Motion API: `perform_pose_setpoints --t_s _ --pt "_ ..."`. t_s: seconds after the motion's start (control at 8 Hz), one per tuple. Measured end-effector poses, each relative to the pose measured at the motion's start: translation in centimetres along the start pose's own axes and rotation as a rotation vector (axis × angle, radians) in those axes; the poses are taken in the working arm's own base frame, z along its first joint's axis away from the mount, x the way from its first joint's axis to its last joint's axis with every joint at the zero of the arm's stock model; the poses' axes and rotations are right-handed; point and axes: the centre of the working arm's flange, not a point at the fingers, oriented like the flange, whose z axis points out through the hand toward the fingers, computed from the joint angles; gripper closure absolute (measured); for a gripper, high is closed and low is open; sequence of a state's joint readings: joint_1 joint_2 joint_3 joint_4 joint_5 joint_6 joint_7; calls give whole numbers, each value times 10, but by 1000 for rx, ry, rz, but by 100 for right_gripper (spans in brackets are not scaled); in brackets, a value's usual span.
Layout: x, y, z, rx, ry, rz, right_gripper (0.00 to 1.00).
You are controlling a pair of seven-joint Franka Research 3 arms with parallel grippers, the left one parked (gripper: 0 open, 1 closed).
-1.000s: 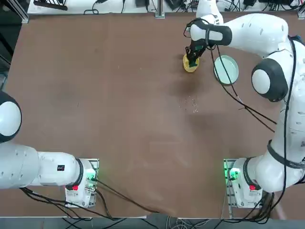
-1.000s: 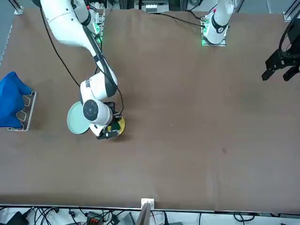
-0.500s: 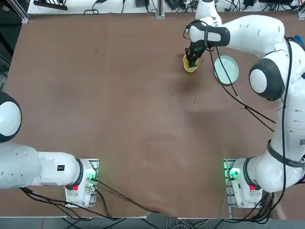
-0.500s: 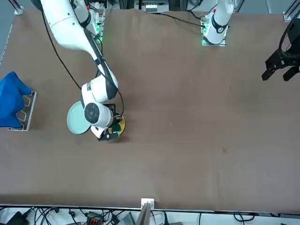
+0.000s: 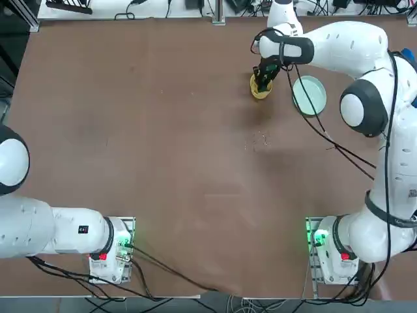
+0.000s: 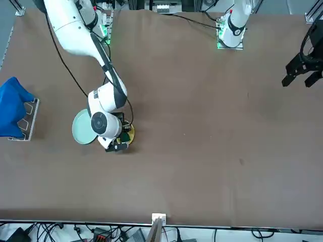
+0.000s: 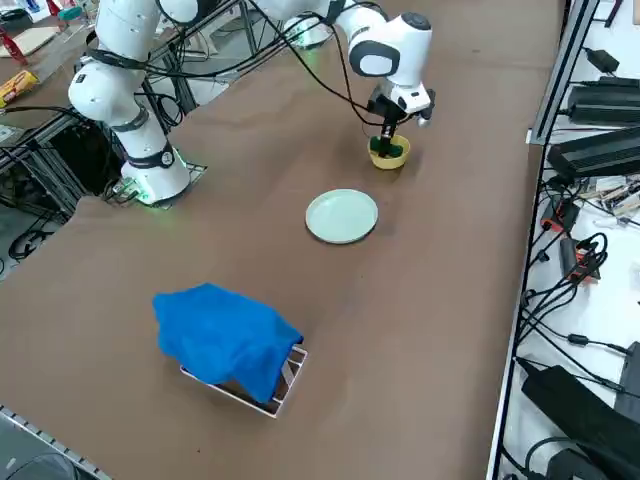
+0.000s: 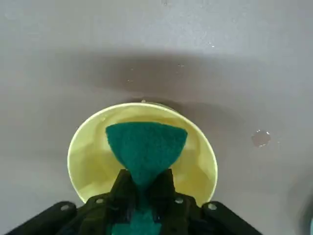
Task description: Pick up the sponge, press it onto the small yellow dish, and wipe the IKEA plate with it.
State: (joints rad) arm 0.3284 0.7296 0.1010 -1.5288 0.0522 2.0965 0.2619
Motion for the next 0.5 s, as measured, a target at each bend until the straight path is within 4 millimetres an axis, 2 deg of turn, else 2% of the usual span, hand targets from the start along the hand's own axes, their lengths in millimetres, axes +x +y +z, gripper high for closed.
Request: perform_pose_setpoints --t_s 0.5 --pt "6 7 9 2 -7 -6 80"
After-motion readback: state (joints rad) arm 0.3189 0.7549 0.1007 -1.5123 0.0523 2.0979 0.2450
